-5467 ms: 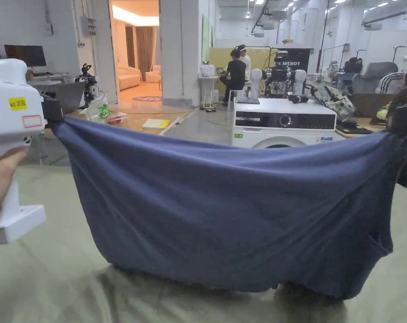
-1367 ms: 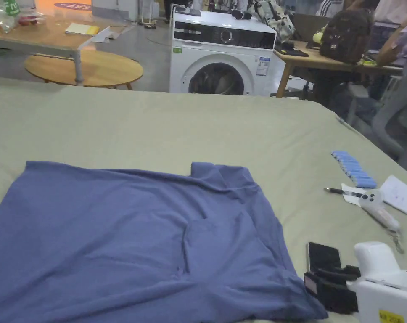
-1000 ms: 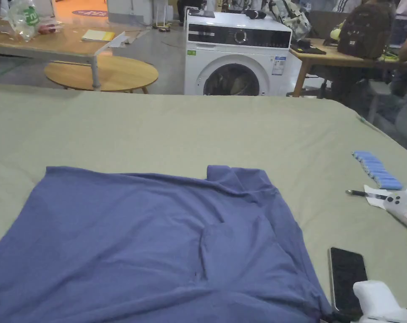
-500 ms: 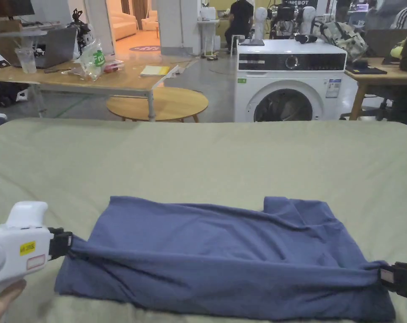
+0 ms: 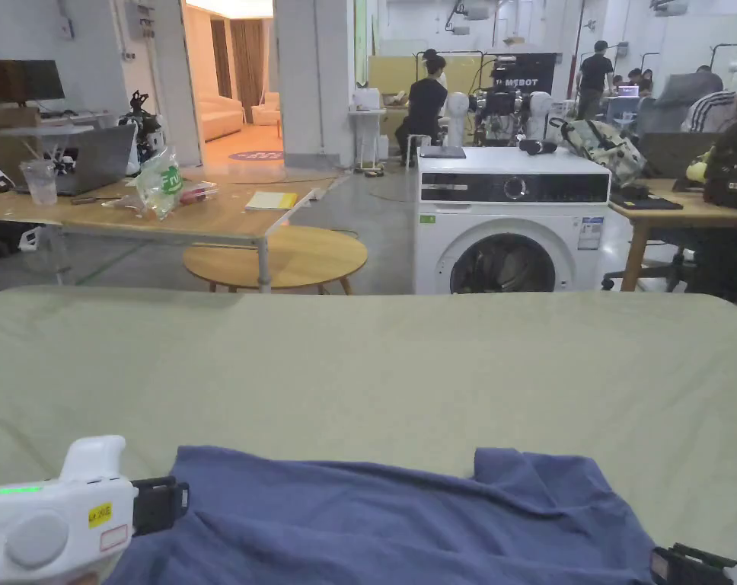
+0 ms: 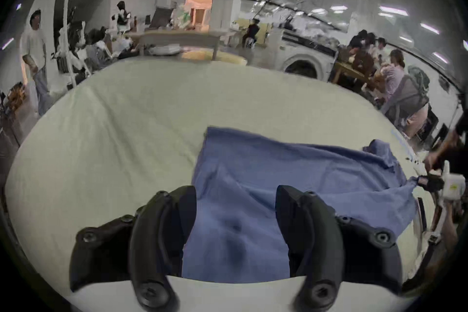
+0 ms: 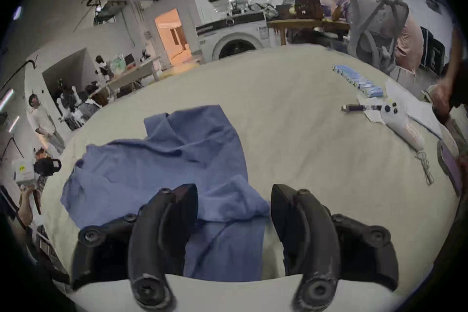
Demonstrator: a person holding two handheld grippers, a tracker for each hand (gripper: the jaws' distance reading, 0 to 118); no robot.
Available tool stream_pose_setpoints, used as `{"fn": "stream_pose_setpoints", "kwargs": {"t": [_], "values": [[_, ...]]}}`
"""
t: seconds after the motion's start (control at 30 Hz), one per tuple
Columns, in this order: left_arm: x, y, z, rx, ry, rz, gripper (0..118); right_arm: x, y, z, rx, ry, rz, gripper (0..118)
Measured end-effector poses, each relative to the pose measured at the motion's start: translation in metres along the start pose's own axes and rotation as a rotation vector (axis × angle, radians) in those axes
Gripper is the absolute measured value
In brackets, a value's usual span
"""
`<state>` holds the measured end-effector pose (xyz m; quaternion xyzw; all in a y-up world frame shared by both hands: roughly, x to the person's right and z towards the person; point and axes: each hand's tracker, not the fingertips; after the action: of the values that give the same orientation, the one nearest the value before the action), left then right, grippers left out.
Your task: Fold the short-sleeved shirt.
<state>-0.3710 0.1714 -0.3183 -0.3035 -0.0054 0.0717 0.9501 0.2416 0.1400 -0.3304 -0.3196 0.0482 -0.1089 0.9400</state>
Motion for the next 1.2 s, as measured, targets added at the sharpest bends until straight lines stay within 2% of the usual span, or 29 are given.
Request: {"fn": "stream_pose_setpoints", "kwargs": {"t": [0.1,0.13,0.17,0.2,0.23,0.27,0.3,0.4,0.47,0.57,0.6,0.63,0.67,0.77,0.97,1.03,1.07,1.1,1.13,1.17,1.2], "values": [[0.015,0.001,0.017,0.087,-0.036,-0.057,65,-0.021,0.006,0.011,0.026,0.047,0.031,60],[0.023,0.002,0.026,0.092,-0.035,-0.065,64,-0.030,0.008,0.014,0.007,0.097,0.031,54],[0.030,0.003,0.033,0.097,-0.033,-0.067,57,-0.040,0.008,0.015,0.002,0.129,0.033,32],[0.036,0.005,0.039,0.098,-0.047,-0.063,47,-0.049,0.006,0.018,0.018,0.129,0.039,14],[0.040,0.004,0.046,0.109,-0.080,-0.046,32,-0.058,0.005,0.022,0.027,0.126,0.048,7],[0.044,0.004,0.052,0.112,-0.108,-0.043,5,-0.065,0.005,0.024,0.030,0.143,0.052,2],[0.047,0.002,0.057,0.116,-0.113,-0.055,0,-0.071,0.002,0.025,0.033,0.161,0.055,0],[0.053,0.000,0.066,0.091,-0.051,-0.159,0,-0.085,-0.001,0.029,0.047,0.113,0.128,0],[0.044,-0.001,0.073,0.098,-0.068,-0.117,0,-0.085,-0.003,0.034,0.042,0.135,0.118,0],[0.010,-0.003,0.074,0.077,-0.061,0.032,0,-0.079,-0.005,0.043,0.051,0.143,0.110,0],[-0.003,-0.003,0.070,0.023,-0.029,0.056,13,-0.075,-0.006,0.044,0.048,0.146,0.105,0],[-0.016,-0.006,0.062,-0.043,-0.002,0.067,38,-0.071,-0.007,0.045,0.043,0.147,0.096,0],[-0.029,-0.012,0.055,-0.087,0.031,0.077,51,-0.066,-0.008,0.044,0.033,0.152,0.085,0],[-0.051,-0.035,0.038,-0.158,0.030,0.133,54,-0.052,-0.016,0.040,-0.015,0.177,0.046,0],[-0.053,-0.074,-0.008,-0.307,0.046,0.154,53,-0.041,-0.033,0.044,-0.064,0.121,0.069,0],[-0.045,-0.076,-0.013,-0.286,0.088,0.100,50,-0.036,-0.034,0.051,-0.059,0.090,0.100,0],[-0.040,-0.072,-0.012,-0.278,0.083,0.063,45,-0.034,-0.034,0.055,-0.057,0.047,0.118,0],[-0.038,-0.069,-0.013,-0.296,0.070,0.037,34,-0.033,-0.033,0.058,-0.052,0.008,0.123,0],[-0.035,-0.065,-0.011,-0.301,0.050,0.021,14,-0.030,-0.034,0.060,-0.040,-0.017,0.112,0],[-0.031,-0.065,-0.016,-0.312,-0.010,0.051,1,-0.027,-0.034,0.060,-0.033,-0.028,0.100,0],[-0.027,-0.066,-0.019,-0.320,0.049,0.048,1,-0.022,-0.035,0.057,-0.029,-0.057,0.082,0]]}}
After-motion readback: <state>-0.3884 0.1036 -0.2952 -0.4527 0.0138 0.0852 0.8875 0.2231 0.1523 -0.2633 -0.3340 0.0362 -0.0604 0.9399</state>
